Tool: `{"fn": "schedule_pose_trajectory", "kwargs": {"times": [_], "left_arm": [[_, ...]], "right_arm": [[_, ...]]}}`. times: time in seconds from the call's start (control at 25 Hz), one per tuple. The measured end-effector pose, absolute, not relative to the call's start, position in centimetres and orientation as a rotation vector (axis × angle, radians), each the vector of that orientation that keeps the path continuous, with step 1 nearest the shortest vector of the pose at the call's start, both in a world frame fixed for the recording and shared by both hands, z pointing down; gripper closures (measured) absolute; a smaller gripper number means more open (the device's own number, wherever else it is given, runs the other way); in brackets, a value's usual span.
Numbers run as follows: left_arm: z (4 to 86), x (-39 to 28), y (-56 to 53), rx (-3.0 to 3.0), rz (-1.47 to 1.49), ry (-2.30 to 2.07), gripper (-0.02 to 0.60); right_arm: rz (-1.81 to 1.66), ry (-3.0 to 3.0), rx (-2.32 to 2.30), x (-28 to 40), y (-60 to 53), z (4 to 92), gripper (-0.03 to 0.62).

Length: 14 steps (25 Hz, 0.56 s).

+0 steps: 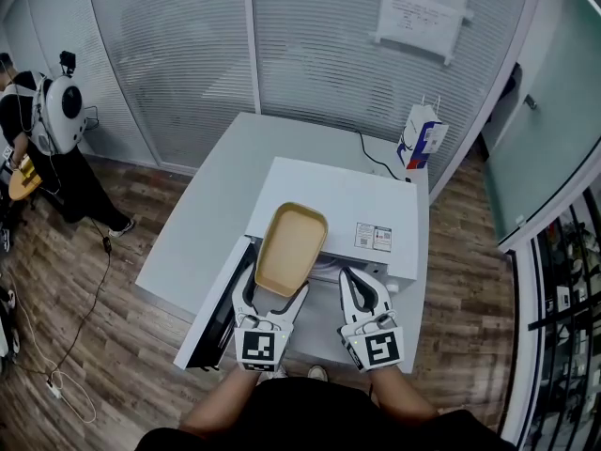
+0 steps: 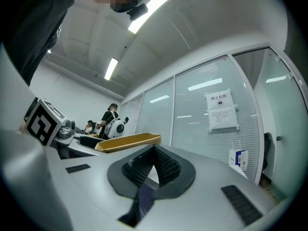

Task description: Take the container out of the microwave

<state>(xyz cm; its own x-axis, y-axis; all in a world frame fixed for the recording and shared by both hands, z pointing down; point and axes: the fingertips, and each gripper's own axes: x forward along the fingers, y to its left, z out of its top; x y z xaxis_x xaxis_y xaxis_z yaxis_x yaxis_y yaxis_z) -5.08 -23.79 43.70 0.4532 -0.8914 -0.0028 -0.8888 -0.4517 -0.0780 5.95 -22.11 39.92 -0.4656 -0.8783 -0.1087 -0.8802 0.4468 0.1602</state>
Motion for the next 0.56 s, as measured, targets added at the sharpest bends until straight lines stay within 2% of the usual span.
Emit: {"fn": "schedule_pose_trajectory", "kwargs": {"times": [0.56], "left_arm": [[43.67, -4.96, -23.46, -2.619, -0.067, 1.602, 0.137]], "right_arm": [[0.316, 2.657, -1.628, 5.96, -22.19, 39.67, 0.595]]}}
